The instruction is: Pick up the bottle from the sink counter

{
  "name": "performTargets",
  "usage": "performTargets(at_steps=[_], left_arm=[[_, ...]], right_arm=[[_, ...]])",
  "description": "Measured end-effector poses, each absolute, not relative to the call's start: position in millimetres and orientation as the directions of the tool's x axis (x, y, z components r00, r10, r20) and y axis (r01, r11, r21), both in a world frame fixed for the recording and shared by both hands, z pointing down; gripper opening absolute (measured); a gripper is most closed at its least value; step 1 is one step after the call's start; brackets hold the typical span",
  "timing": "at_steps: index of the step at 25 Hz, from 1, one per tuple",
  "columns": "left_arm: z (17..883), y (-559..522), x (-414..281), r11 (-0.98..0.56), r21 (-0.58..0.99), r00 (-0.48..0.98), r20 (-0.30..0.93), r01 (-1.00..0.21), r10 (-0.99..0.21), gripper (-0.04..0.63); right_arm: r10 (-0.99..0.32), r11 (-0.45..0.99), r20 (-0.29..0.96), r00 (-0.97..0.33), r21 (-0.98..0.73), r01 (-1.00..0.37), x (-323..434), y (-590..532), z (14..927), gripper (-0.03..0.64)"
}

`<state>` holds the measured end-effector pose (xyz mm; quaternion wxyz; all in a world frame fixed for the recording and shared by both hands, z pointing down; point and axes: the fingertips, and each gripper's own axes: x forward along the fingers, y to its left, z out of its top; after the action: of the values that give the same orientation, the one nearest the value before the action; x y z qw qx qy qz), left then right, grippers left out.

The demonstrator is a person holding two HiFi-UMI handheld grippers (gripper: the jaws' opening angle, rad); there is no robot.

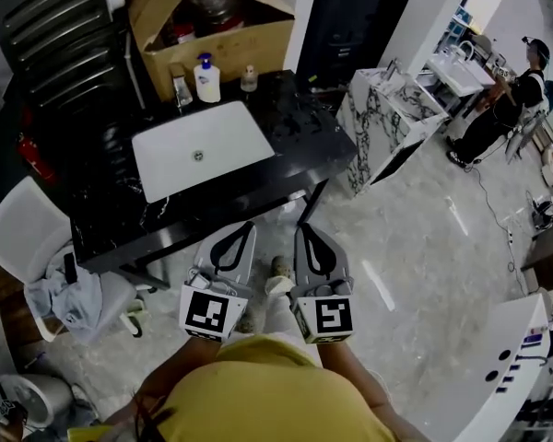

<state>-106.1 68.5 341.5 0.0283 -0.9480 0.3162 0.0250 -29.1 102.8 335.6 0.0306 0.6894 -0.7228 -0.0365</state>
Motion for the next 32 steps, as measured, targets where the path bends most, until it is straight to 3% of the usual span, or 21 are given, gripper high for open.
performTargets(at_steps=[20,32], left_arm=[[347,-112,-21,-0.740,-0.019,0.739,-0.052,-0.673,-0.671,0.006],[348,-225,44,-0.636,-0.003,0.636,-0.028,-0.772,-0.771,0.032]], right_arm=[[-0.989,0.150,-0.003,-0.151,0.091,-0.984,64,-97,346,0.011],[-0.948,0.318,0.031,-0.317,0.110,-0.942,131,-224,358,0.011]])
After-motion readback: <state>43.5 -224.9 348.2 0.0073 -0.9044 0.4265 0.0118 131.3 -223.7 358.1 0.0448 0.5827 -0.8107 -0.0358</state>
